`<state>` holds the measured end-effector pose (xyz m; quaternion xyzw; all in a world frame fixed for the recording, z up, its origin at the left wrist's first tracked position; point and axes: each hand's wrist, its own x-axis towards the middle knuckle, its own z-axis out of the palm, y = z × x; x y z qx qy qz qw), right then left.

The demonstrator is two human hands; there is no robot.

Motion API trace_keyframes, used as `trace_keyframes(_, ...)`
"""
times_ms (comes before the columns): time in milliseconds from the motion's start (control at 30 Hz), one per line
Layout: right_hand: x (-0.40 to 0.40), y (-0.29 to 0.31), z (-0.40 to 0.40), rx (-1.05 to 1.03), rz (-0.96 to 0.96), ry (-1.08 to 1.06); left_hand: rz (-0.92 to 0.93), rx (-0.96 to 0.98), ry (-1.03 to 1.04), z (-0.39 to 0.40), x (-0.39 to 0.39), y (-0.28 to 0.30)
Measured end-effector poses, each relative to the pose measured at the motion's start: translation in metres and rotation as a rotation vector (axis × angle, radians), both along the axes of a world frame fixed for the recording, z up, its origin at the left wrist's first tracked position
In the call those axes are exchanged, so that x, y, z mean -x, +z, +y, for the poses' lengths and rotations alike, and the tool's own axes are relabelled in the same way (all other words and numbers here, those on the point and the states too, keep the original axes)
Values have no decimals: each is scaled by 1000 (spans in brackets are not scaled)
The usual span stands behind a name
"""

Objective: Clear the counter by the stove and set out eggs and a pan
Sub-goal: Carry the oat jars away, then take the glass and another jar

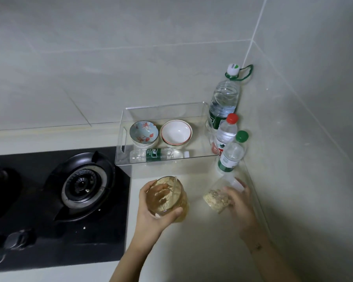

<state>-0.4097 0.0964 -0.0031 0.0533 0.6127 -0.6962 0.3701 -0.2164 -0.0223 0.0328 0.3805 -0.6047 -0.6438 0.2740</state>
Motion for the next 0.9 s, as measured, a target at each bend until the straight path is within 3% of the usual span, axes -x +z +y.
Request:
trace_keyframes(133, -9, 27, 17, 257, -330, 134, 62, -14, -28, 4, -9, 11)
trace_keyframes(267, -25, 50, 26, 343, -252, 216, 140, -62, -51, 11, -20, 25)
trace_keyframes(433, -52, 76, 29, 513, -283, 272, 279, -258, -165, 11, -40, 42)
trace_keyframes(567, -71, 87, 30, 539, -230, 331, 312, -277, -248, 5, -59, 51)
trace_keyframes(767, -99, 98, 24, 493, -139, 400, 313, -219, -185, 12, -77, 61)
trace_keyframes(900, -110, 105, 12, 505, -133, 446, 308, -176, -26, 22, -85, 72)
